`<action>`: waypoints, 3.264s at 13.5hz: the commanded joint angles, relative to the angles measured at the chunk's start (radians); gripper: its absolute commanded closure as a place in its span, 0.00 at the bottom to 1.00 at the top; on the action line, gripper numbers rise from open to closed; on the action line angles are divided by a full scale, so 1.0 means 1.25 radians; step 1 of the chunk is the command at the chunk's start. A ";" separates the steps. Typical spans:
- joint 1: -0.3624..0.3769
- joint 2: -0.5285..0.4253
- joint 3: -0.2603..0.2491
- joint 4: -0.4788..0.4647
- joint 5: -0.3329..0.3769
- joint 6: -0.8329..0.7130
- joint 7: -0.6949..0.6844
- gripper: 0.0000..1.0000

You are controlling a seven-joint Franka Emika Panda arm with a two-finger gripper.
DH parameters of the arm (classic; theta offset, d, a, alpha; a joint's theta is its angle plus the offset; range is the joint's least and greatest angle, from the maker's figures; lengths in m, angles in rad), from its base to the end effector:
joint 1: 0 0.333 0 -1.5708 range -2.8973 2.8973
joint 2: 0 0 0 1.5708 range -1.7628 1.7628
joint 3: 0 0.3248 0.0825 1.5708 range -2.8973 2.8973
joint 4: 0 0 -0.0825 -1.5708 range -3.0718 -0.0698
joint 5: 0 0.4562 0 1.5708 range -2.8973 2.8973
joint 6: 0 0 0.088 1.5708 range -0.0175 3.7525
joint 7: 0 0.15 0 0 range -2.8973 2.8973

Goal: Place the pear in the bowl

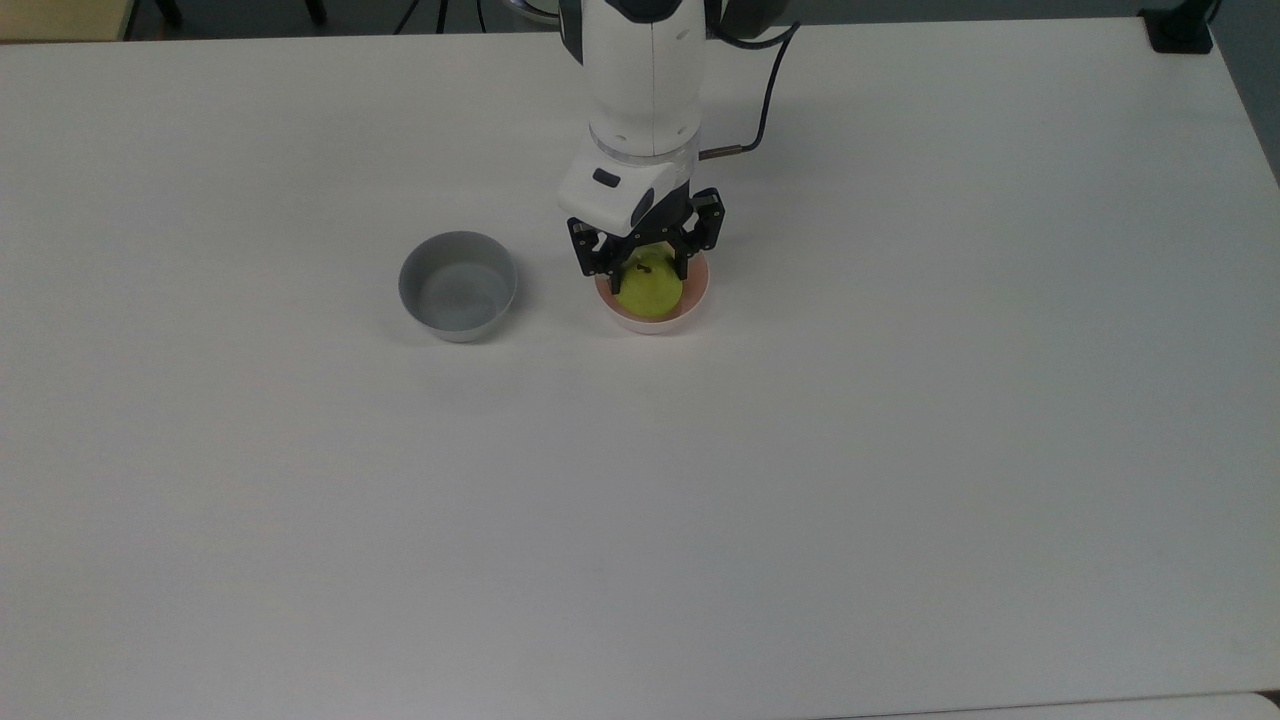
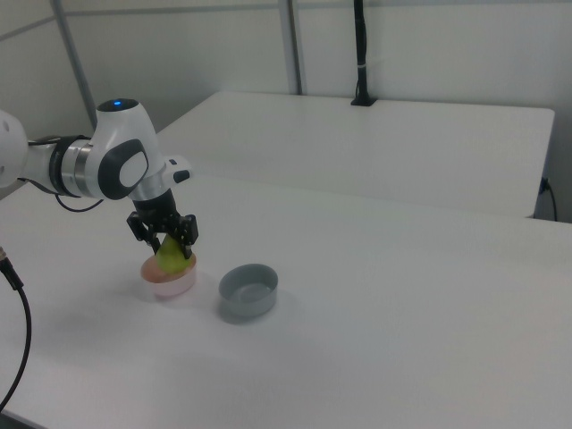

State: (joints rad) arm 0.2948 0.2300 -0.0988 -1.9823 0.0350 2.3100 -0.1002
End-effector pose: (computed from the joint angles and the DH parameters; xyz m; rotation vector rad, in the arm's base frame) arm 0.6582 0.1332 0.2836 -3.0983 -0.4328 -0.1545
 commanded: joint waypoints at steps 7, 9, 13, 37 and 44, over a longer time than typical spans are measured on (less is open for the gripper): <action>0.008 0.010 0.005 -0.029 -0.022 0.017 0.031 0.29; 0.006 0.009 0.005 -0.024 -0.022 0.012 0.032 0.12; -0.003 0.001 0.005 0.000 -0.022 -0.023 0.055 0.00; -0.278 -0.218 0.014 0.286 -0.011 -0.529 -0.070 0.00; -0.271 -0.202 -0.002 0.283 0.030 -0.444 -0.061 0.00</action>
State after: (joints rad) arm -0.0515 -0.0184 -0.0865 -1.6143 0.0504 1.7287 -0.1618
